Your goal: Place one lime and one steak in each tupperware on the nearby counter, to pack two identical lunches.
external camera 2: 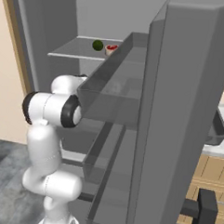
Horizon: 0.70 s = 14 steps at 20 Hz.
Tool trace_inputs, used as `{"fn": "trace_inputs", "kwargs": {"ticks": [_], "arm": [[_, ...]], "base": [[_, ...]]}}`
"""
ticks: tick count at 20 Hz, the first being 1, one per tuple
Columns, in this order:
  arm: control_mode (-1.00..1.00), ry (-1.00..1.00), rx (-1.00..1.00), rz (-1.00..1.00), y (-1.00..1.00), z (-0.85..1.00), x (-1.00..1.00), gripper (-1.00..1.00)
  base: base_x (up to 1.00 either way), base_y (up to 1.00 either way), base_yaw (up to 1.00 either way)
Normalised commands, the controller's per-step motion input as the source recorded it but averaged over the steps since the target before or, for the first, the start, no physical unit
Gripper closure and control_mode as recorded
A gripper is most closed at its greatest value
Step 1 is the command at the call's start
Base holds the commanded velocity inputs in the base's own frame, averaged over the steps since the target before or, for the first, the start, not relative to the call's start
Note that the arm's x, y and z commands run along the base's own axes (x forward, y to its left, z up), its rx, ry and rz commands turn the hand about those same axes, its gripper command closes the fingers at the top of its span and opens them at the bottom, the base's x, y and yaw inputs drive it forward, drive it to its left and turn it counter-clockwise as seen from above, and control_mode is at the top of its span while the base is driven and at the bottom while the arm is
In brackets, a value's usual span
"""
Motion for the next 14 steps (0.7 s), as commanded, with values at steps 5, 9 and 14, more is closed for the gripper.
{"fn": "trace_inputs", "kwargs": {"ticks": [5,9,14], "arm": [[-1.00,-0.15,0.00,-0.07,0.00,0.95,-1.00,1.00],[-1.00,-0.06,0.00,-0.13,0.00,0.52,-1.00,1.00],[-1.00,0.00,0.00,-0.19,0.00,0.29,-1.00,1.00]], "base": [[0.00,0.00,0.00],[0.00,0.00,0.00],[0.00,0.00,0.00]]}}
